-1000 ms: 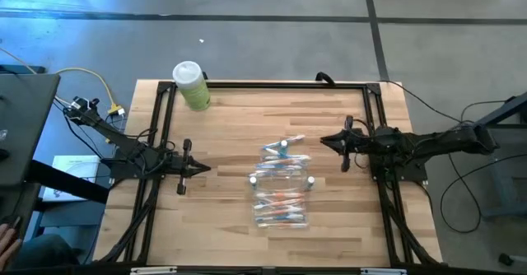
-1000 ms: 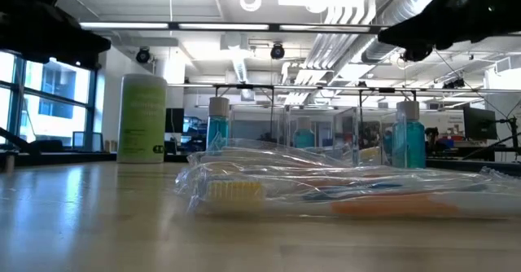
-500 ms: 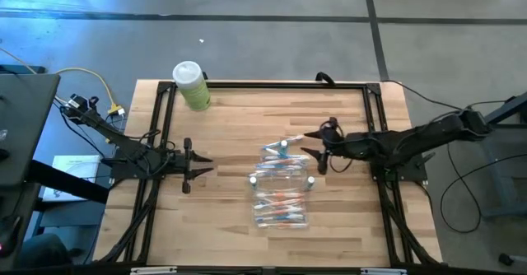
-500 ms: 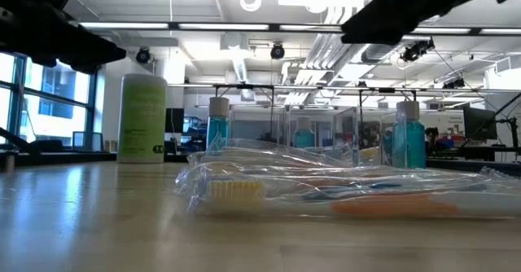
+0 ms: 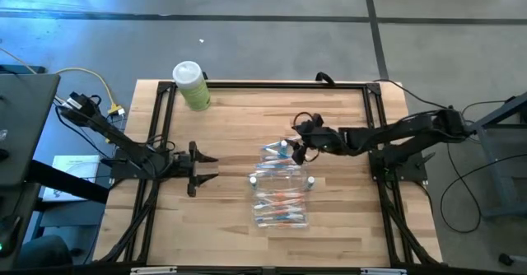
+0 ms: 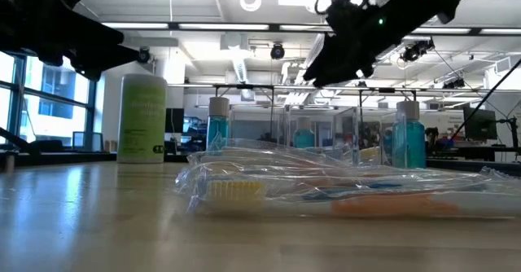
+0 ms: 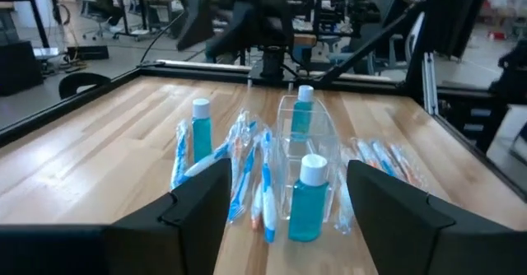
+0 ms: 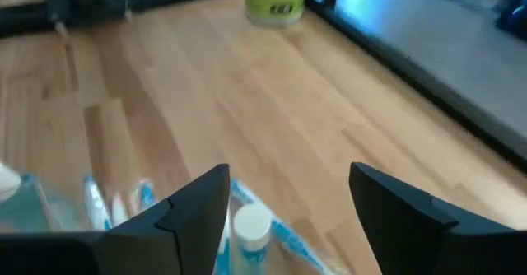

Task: Pick & Place toothbrushing station
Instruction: Put the mouthwash into the transparent organizer

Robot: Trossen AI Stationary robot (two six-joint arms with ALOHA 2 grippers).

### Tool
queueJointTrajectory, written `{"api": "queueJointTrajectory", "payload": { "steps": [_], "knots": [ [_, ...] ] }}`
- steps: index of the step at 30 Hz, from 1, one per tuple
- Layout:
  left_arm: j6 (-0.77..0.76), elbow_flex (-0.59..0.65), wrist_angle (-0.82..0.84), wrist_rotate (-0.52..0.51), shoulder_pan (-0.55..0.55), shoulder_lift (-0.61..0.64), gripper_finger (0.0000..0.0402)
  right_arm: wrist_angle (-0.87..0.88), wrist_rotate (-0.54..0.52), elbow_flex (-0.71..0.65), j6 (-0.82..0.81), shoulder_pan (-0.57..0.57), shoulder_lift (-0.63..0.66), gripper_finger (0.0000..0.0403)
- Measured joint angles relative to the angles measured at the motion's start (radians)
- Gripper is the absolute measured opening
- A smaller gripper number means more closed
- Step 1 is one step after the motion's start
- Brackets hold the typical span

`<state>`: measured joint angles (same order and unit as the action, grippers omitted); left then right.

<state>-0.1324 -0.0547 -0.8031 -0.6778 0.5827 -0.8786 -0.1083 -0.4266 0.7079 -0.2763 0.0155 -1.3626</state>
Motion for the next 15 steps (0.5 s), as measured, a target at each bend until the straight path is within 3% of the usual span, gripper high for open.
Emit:
{"api": "queueJointTrajectory", "payload": {
  "steps": [6, 15],
  "knots": [
    [-0.113, 0.0, -0.149, -0.018, 0.0, -0.142, 0.0237, -0.032, 0.031, 0.0, 0.006, -0.004, -0.1, 0.0244],
    [-0.123, 0.0, -0.327, -0.042, 0.0, -0.311, 0.0237, -0.106, 0.037, 0.0, 0.011, -0.005, -0.17, 0.0244]
  ]
}}
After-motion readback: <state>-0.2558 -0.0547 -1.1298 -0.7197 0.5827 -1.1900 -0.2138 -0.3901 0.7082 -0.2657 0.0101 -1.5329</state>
